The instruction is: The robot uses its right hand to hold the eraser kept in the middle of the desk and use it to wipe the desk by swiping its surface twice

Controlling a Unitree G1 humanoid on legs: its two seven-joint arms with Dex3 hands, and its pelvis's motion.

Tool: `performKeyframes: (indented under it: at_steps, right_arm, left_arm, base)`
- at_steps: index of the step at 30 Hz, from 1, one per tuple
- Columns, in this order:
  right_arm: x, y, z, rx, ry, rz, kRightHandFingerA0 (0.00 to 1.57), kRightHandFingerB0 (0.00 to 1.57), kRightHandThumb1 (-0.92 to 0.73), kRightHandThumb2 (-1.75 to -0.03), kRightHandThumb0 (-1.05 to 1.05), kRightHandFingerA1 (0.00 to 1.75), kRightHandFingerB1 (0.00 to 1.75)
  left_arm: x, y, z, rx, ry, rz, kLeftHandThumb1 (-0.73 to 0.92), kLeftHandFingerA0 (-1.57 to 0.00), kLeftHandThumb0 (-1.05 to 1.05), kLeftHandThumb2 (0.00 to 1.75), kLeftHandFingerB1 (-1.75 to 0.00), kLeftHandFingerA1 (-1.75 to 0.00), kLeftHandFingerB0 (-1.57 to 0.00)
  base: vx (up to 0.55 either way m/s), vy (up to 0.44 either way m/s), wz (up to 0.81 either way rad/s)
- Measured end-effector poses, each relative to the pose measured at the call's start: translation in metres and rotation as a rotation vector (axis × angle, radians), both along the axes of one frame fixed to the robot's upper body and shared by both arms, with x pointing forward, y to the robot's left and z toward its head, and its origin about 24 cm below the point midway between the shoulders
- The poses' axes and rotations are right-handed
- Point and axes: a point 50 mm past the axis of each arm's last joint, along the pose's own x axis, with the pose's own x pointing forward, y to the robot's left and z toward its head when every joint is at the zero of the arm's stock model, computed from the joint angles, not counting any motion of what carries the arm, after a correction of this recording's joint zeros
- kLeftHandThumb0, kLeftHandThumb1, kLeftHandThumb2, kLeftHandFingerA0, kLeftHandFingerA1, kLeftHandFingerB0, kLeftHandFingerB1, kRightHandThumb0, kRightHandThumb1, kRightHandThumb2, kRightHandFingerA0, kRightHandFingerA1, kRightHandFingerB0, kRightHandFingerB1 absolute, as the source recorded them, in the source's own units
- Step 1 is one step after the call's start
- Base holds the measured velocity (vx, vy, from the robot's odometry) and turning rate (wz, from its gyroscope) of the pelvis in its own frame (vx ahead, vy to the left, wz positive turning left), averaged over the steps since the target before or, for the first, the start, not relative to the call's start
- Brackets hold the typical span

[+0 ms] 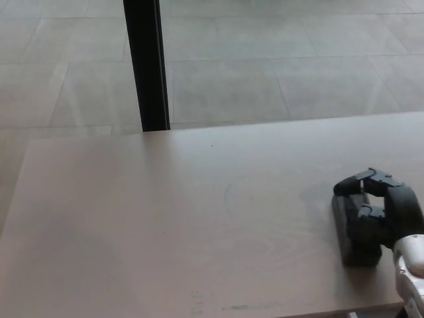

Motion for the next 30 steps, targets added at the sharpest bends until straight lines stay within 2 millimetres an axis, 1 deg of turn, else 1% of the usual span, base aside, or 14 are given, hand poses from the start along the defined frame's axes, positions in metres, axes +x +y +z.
performKeyframes:
  at_steps: [4, 8, 9, 10, 14, 15, 18, 19, 20, 22, 23, 24, 29, 30]
  right_arm:
    - [0.001, 0.031, 0.0, -0.008, -0.007, 0.079, 0.93, 0.77, -0.55, -1.05, -0.32, 1.75, 1.6]
    - [-0.004, 0.072, -0.001, -0.043, -0.025, 0.2, 0.94, 0.76, -0.69, -0.86, -0.38, 1.75, 1.54]
    - [-0.006, 0.082, -0.001, -0.047, -0.029, 0.229, 0.91, 0.73, -0.7, -0.83, -0.38, 1.75, 1.57]
    - [-0.009, 0.092, -0.002, -0.048, -0.03, 0.259, 0.9, 0.75, -0.67, -0.85, -0.39, 1.75, 1.6]
    - [-0.019, 0.121, -0.005, -0.068, -0.045, 0.348, 0.91, 0.77, -0.62, -0.94, -0.38, 1.75, 1.55]
    - [-0.021, 0.126, -0.006, -0.074, -0.047, 0.364, 0.92, 0.77, -0.61, -0.99, -0.38, 1.75, 1.62]
    - [-0.032, 0.145, -0.009, -0.077, -0.065, 0.437, 0.91, 0.73, -0.59, -1.04, -0.37, 1.75, 1.65]
    - [-0.035, 0.149, -0.009, -0.074, -0.07, 0.45, 0.92, 0.74, -0.58, -1.02, -0.39, 1.75, 1.66]
    - [-0.037, 0.151, -0.01, -0.073, -0.074, 0.462, 0.92, 0.74, -0.6, -0.97, -0.4, 1.75, 1.64]
    - [-0.04, 0.153, -0.011, -0.076, -0.083, 0.475, 0.91, 0.77, -0.62, -0.94, -0.4, 1.75, 1.59]
    - [-0.04, 0.152, -0.01, -0.081, -0.087, 0.478, 0.88, 0.75, -0.65, -0.93, -0.4, 1.75, 1.61]
    - [-0.041, 0.152, -0.009, -0.089, -0.095, 0.482, 0.89, 0.74, -0.66, -0.93, -0.37, 1.75, 1.56]
    - [-0.036, 0.139, -0.006, -0.151, -0.108, 0.494, 0.91, 0.71, -0.68, -0.88, -0.37, 1.67, 1.48]
    - [-0.034, 0.135, -0.006, -0.163, -0.109, 0.493, 0.92, 0.78, -0.7, -0.88, -0.4, 1.71, 1.38]
  left_arm:
    - [0.001, -0.001, 0.0, 0.001, 0.0, -0.009, 0.55, -0.76, -0.39, 0.56, -0.63, -0.72, -0.71]
    - [0.004, -0.001, 0.002, 0.005, -0.009, -0.019, 0.56, -0.78, -0.39, 0.56, -0.63, -0.73, -0.72]
    - [0.005, -0.001, 0.002, 0.005, -0.01, -0.02, 0.4, -0.78, -0.4, 0.84, -0.71, -0.81, -0.64]
    - [0.005, -0.001, 0.002, 0.006, -0.012, -0.021, 0.56, -0.78, -0.38, 0.56, -0.63, -0.73, -0.71]
    - [0.007, -0.002, 0.002, 0.007, -0.012, -0.028, 0.55, -0.79, -0.39, 0.56, -0.64, -0.73, -0.72]
    - [0.007, -0.002, 0.003, 0.008, -0.012, -0.029, 0.4, -0.79, -0.42, 0.84, -0.72, -0.81, -0.67]
    - [0.011, -0.002, 0.005, 0.016, -0.023, -0.037, 0.41, -0.79, -0.41, 0.84, -0.71, -0.81, -0.66]
    - [0.012, -0.002, 0.005, 0.018, -0.026, -0.039, 0.4, -0.78, -0.39, 0.84, -0.71, -0.8, -0.66]
    - [0.012, -0.002, 0.006, 0.02, -0.028, -0.04, 0.56, -0.78, -0.36, 0.56, -0.63, -0.72, -0.73]
    - [0.013, -0.002, 0.006, 0.023, -0.029, -0.041, 0.4, -0.79, -0.41, 0.84, -0.71, -0.81, -0.65]
    - [0.013, -0.002, 0.006, 0.023, -0.028, -0.04, 0.55, -0.79, -0.39, 0.56, -0.63, -0.73, -0.73]
    - [0.012, -0.002, 0.006, 0.023, -0.028, -0.041, 0.39, -0.79, -0.41, 0.83, -0.71, -0.81, -0.66]
    - [0.011, -0.002, 0.005, 0.022, -0.024, -0.036, 0.41, -0.8, -0.43, 0.83, -0.71, -0.81, -0.67]
    - [0.01, -0.002, 0.005, 0.021, -0.02, -0.034, 0.56, -0.78, -0.37, 0.56, -0.64, -0.73, -0.73]
  base:
    - [0.0, 0.0, 0.0]
    - [0.0, 0.0, 0.0]
    - [0.0, 0.0, 0.0]
    - [0.0, 0.0, 0.0]
    - [0.0, 0.0, 0.0]
    - [0.0, 0.0, 0.0]
    - [0.0, 0.0, 0.0]
    - [0.0, 0.0, 0.0]
    - [0.0, 0.0, 0.0]
    - [0.0, 0.0, 0.0]
    - [0.0, 0.0, 0.0]
    - [0.0, 0.0, 0.0]
    - [0.0, 0.0, 0.0]
    - [0.0, 0.0, 0.0]
